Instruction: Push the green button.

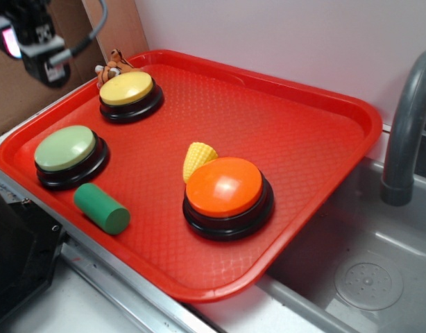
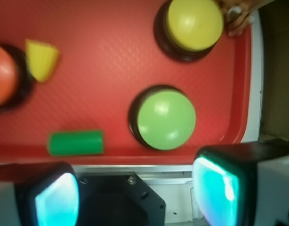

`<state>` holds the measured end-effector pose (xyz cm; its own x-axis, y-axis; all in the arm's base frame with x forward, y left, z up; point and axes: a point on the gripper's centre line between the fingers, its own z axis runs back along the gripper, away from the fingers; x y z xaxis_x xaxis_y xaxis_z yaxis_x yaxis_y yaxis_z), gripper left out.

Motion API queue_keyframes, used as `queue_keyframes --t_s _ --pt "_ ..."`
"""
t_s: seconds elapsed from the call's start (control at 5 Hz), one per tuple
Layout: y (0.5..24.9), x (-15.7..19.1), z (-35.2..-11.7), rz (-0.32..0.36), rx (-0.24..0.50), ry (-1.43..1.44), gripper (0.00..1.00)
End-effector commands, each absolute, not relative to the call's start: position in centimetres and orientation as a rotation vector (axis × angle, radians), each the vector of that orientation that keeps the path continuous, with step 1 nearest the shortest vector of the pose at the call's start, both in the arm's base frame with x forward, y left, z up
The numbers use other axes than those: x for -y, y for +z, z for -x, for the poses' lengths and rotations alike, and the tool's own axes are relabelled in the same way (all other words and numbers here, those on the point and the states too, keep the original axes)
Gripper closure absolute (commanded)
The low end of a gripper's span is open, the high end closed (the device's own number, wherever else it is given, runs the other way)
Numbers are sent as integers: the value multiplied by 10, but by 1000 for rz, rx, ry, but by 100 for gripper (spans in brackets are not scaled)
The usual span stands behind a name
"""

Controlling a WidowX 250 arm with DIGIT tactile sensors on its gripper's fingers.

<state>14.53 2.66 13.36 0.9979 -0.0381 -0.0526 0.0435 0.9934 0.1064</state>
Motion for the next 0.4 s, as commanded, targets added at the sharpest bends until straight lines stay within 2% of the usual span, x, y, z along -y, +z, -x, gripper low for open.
queue_keyframes --t_s 0.0,0.2 --pt "76 -44 -147 -152 -8 -94 0" --pt "61 -54 -155 -174 -36 -104 0"
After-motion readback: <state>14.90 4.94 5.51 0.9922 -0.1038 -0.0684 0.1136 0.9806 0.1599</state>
